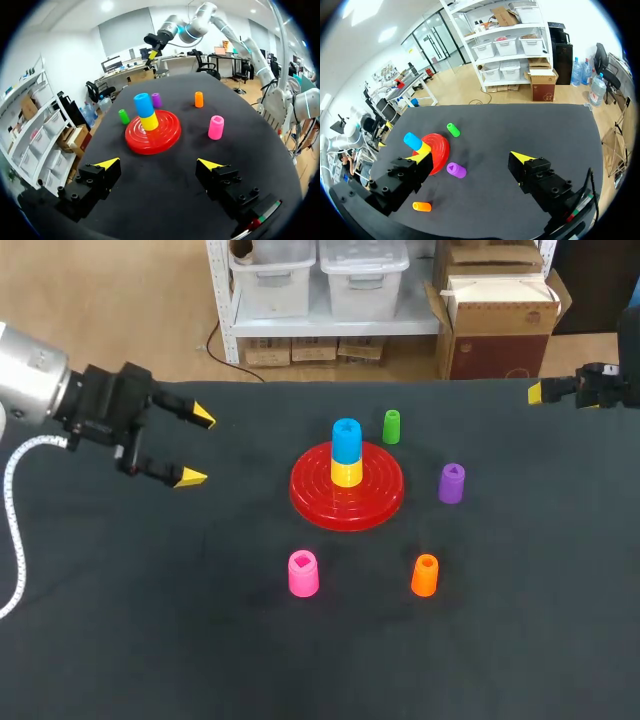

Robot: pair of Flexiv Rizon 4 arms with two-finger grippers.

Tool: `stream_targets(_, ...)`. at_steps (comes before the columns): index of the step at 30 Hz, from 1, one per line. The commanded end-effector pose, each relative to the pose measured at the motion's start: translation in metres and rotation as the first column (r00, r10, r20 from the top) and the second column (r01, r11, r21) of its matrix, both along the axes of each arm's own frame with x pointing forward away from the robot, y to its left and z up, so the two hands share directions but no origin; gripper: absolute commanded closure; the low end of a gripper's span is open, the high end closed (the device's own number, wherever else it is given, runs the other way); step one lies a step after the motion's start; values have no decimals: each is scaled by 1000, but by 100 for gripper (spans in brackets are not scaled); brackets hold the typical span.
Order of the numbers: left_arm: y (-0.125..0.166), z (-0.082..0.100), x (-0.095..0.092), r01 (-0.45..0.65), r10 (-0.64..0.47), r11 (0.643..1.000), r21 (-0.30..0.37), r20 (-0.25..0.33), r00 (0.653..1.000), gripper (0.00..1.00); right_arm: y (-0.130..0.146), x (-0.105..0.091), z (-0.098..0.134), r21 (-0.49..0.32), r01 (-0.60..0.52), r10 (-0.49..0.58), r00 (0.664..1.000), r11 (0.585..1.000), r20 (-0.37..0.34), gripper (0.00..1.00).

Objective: Pick up and stack the cylinders on the red base in this order: pink,purple,orange,green

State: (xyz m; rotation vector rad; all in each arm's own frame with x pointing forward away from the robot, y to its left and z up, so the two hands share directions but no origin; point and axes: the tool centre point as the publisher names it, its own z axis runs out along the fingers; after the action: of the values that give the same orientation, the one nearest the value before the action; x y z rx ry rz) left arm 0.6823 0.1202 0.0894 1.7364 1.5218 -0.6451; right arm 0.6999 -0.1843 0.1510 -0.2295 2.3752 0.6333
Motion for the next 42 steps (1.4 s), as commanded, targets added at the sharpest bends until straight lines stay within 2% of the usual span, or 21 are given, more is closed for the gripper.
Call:
stream_targets(1, 2, 2, -7, -6, 6, 1000, -2, 1, 1000, 0, 0, 0, 0, 1, -1, 1, 1000, 1000, 0, 0)
stream_targets(7, 4, 4, -11, 0, 0, 1000, -9, -7, 1000, 0, 0, 0, 0, 1, -1, 1, 1000, 1000, 0, 0)
stream_targets(12, 6, 19, -21, 15, -17, 999, -42, -48, 999, 0, 0, 0, 0, 1, -1, 1, 1000, 1000, 0, 0)
stream_targets(17, 10, 16, -22, 28, -30, 999, -41, -46, 998, 0, 0, 0, 0, 1, -1, 1, 1000, 1000, 0, 0)
stream_targets(22, 12, 19, -19, -22, 19, 999, -38, -80, 997, 0, 0, 0, 0, 1, -1, 1, 1000, 1000, 0, 0)
stream_targets(42, 12, 19, -19, -22, 19, 999, -38, -80, 997, 0, 0, 0, 0, 1, -1, 1, 1000, 1000, 0, 0)
